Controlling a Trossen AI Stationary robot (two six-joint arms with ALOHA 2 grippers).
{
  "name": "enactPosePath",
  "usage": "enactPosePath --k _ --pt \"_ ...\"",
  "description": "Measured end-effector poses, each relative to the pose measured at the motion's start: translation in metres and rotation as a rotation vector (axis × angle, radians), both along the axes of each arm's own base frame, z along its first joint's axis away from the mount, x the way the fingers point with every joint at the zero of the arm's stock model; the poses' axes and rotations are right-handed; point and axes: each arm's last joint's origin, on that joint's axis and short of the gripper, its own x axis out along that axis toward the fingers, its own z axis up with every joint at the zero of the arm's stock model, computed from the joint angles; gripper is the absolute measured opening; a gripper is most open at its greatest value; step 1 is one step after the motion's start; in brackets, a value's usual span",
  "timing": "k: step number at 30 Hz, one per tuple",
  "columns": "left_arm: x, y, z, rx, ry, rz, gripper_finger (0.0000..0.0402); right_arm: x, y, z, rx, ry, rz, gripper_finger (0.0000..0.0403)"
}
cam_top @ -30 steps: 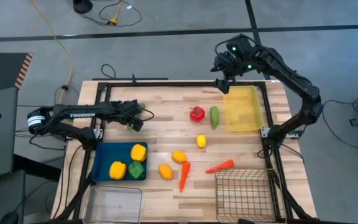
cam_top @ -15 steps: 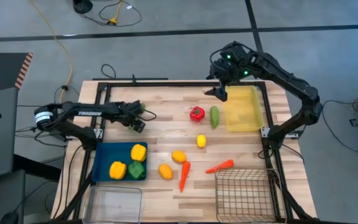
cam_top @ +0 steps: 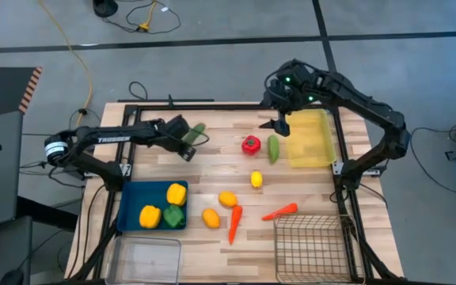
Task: Sort produce into baskets
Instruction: Put the left green cucumber into the yellow bin
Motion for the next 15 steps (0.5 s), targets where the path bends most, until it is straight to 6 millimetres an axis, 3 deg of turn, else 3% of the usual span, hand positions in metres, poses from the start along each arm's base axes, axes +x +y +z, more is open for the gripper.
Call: enactPosePath --k 7,15 --pt "0.029 -0.001 0.053 -0.019 -0.223 -0.215 0.0139 0.008 0.016 0.001 -0.029 -0.008 0.087 0.0393" --pt "0.053 -0.022 0.105 -0.049 -0.43 -0.424 0.0142 0.017 0.04 0.002 -0.099 -0.02 0.191 0.0391"
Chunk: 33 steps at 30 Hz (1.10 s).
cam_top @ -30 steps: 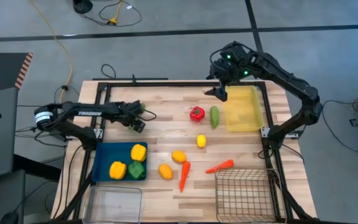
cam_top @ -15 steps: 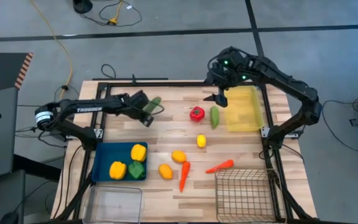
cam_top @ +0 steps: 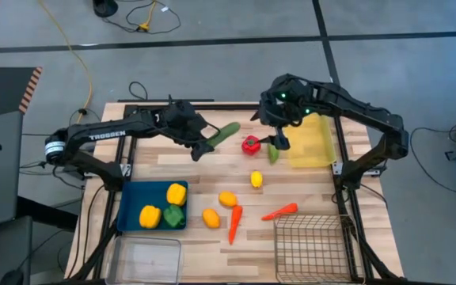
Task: Sort produce into baskets
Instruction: Put the left green cucumber into the yellow bin
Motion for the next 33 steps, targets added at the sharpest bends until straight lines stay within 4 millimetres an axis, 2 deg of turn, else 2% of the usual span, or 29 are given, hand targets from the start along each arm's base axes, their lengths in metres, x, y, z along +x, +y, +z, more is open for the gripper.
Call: enactPosePath --k 5,9,19,28,33 --pt "0.007 -0.018 0.009 -0.037 -0.034 -0.071 0.0142 0.008 0.016 0.003 -0.111 -0.035 0.063 0.0383" --pt "0.012 -0.028 0.013 -0.085 -0.067 -0.06 0.0142 0.013 0.03 0.005 -0.181 -0.061 0.095 0.0377" --pt "0.025 -0.039 0.029 -0.179 -0.249 -0.077 0.0143 0.017 0.062 0.006 -0.277 -0.051 0.113 0.0362" --pt "0.029 -0.048 0.039 -0.273 -0.328 -0.115 0.0143 0.019 0.07 0.009 -0.434 -0.07 0.069 0.0339" --pt "0.03 -0.049 0.042 -0.299 -0.36 -0.124 0.0143 0.02 0.072 0.01 -0.439 -0.073 0.079 0.0323"
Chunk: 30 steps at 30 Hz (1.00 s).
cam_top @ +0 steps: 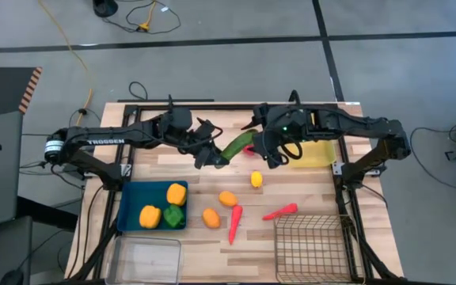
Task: Sort produce into baskets
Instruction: Put the left green cucumber into the yellow bin
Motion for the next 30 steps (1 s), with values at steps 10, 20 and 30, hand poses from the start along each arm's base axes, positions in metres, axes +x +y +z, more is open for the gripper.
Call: enactPosePath --k 10,20,30 --pt "0.0 0.0 0.0 -0.001 0.006 0.007 0.0143 0.0 0.002 0.0 0.0 -0.004 0.006 0.0266" --pt "0.0 0.001 -0.003 0.001 0.023 0.018 0.0143 0.0 0.002 0.0 -0.002 0.005 0.011 0.0178" --pt "0.007 0.002 -0.011 0.1 0.016 -0.024 0.0158 -0.001 0.002 -0.002 -0.004 0.022 0.014 0.0183"
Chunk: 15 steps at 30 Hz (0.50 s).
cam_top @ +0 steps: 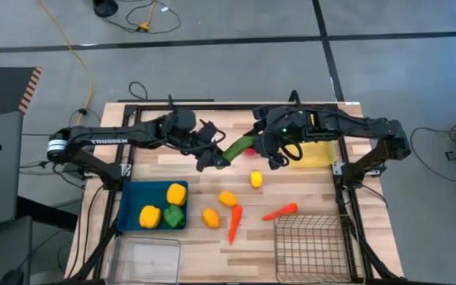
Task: Sort produce into baskets
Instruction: Put the left green cucumber into the yellow bin
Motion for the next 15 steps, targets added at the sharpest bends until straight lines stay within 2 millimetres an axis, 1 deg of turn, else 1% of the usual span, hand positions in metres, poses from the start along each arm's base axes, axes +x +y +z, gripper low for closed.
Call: enactPosePath --k 5,8,12,15 --pt "0.004 0.001 -0.005 0.078 -0.004 0.009 0.0202 -0.001 0.0 -0.002 0.009 0.019 -0.008 0.018" --pt "0.005 0.004 -0.007 0.131 -0.003 0.022 0.023 -0.003 -0.004 -0.004 0.023 0.052 -0.031 0.0181" --pt "0.003 0.01 -0.009 0.189 -0.003 0.019 0.0254 -0.011 -0.016 -0.01 0.053 0.136 -0.1 0.0181" --pt "0.002 0.016 -0.011 0.2 0.02 0.027 0.0258 -0.019 -0.03 -0.016 0.097 0.216 -0.192 0.0181"
